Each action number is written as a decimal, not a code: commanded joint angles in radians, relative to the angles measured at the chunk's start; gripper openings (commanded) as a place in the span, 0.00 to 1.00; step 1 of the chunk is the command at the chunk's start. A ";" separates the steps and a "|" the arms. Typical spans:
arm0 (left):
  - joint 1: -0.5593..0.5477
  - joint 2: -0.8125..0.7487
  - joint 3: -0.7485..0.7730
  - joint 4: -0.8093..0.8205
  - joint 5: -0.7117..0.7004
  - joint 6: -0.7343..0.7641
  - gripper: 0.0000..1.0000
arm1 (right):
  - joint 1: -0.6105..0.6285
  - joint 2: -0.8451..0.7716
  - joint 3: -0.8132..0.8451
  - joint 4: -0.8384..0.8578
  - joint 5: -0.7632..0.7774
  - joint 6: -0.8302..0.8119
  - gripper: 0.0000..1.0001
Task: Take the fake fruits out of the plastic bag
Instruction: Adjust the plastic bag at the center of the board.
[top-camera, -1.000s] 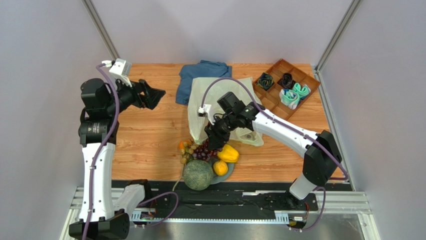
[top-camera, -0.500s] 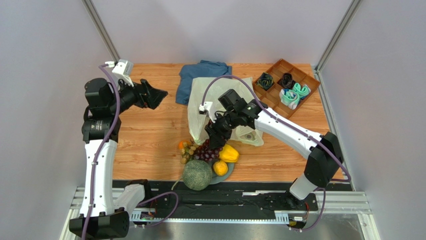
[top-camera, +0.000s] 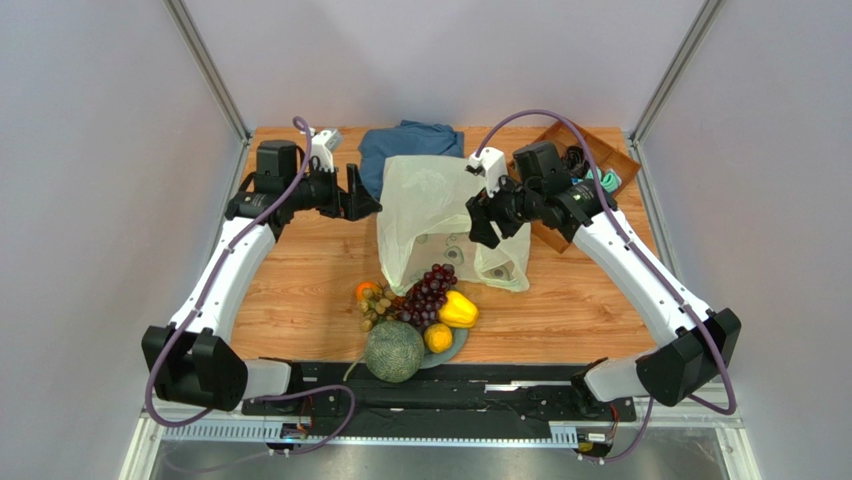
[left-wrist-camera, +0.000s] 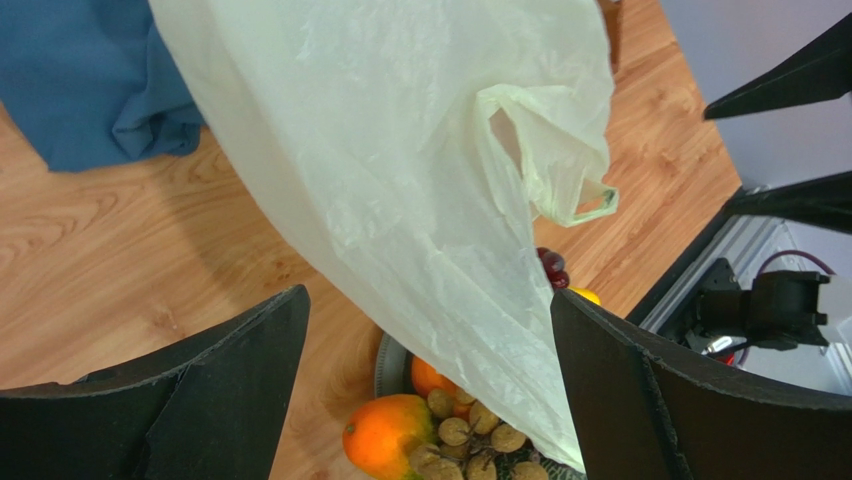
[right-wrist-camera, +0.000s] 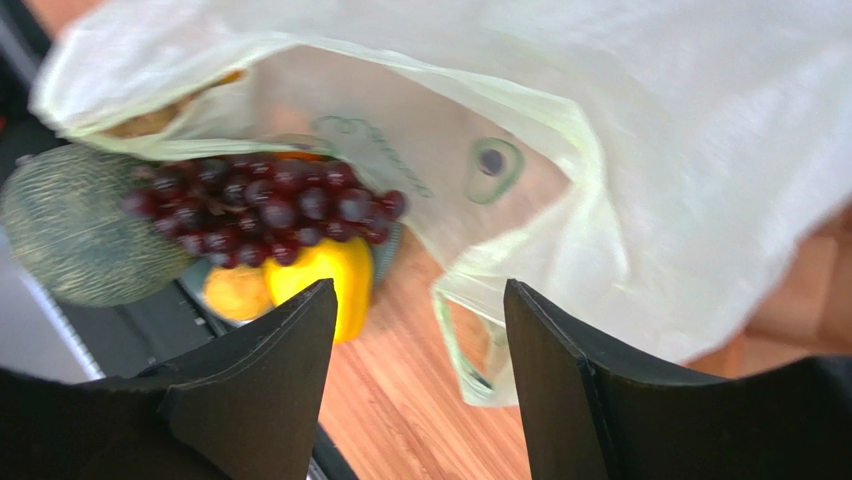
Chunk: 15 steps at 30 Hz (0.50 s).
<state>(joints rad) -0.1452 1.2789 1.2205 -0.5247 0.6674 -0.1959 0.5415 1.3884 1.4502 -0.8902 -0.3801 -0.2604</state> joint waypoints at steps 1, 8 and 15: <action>-0.014 0.062 0.048 -0.011 -0.057 0.001 0.99 | -0.072 0.009 -0.045 0.074 0.161 0.024 0.70; -0.059 0.253 0.162 -0.051 -0.069 0.015 0.99 | -0.147 0.119 -0.093 0.129 0.291 -0.022 0.75; -0.073 0.387 0.246 -0.098 -0.141 0.012 0.95 | -0.209 0.342 0.012 0.139 0.353 -0.034 0.78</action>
<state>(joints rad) -0.2142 1.6230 1.3956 -0.5846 0.5835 -0.1925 0.3588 1.6390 1.3796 -0.7994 -0.0963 -0.2779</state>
